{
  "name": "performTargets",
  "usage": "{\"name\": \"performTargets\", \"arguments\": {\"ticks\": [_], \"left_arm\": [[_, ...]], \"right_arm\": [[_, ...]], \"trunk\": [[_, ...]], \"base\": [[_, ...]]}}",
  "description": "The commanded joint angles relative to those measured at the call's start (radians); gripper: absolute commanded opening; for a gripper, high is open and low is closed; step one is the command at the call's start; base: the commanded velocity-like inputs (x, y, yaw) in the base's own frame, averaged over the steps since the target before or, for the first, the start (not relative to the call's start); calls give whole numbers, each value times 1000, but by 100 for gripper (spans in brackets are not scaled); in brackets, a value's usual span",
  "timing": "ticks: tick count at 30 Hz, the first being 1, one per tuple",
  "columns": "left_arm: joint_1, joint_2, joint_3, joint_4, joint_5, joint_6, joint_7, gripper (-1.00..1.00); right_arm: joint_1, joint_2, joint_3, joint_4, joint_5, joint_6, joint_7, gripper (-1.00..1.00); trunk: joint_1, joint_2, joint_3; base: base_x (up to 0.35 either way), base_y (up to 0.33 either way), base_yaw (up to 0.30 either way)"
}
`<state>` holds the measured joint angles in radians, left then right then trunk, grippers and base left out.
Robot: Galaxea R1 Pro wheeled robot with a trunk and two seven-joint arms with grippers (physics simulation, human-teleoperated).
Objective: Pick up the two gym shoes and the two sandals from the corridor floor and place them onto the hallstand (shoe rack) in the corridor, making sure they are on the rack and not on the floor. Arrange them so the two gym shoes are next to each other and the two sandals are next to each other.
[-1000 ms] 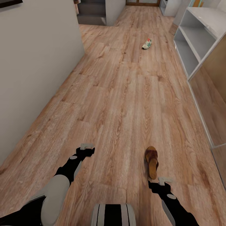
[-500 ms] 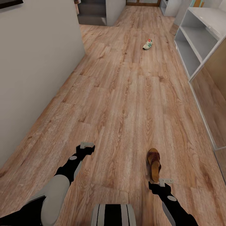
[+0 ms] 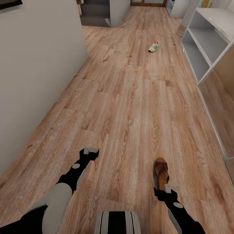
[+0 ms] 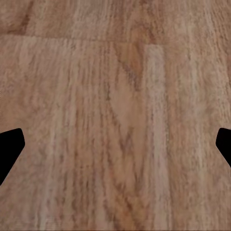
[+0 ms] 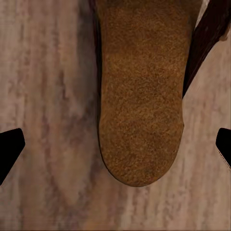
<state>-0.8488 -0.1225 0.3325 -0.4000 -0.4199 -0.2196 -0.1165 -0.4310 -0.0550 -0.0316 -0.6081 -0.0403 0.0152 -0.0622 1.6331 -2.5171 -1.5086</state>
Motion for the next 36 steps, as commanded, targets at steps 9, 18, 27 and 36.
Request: {"name": "performTargets", "arguments": {"ticks": [9, 18, 27, 36], "left_arm": [[9, -1, -4, -5, -7, -4, -5, 100], [13, -2, -5, -7, -6, -4, -4, 100], [14, 0, -4, -7, -5, -5, -1, 100], [14, 5, -2, -6, -3, 1, 0, 100]], "right_arm": [[0, -1, 0, -2, -4, 2, -3, 100], [0, -2, -1, -5, -4, 3, -3, 100], [0, -2, -1, -5, -5, 3, -2, 100], [0, -2, -1, -7, -5, 5, -2, 100]], "trunk": [[0, 0, -1], [0, 0, -1], [0, 0, -1], [0, 0, -1]], "base": [[99, 37, 0], [56, 3, 0], [52, 0, -125], [7, 0, -172]]}}
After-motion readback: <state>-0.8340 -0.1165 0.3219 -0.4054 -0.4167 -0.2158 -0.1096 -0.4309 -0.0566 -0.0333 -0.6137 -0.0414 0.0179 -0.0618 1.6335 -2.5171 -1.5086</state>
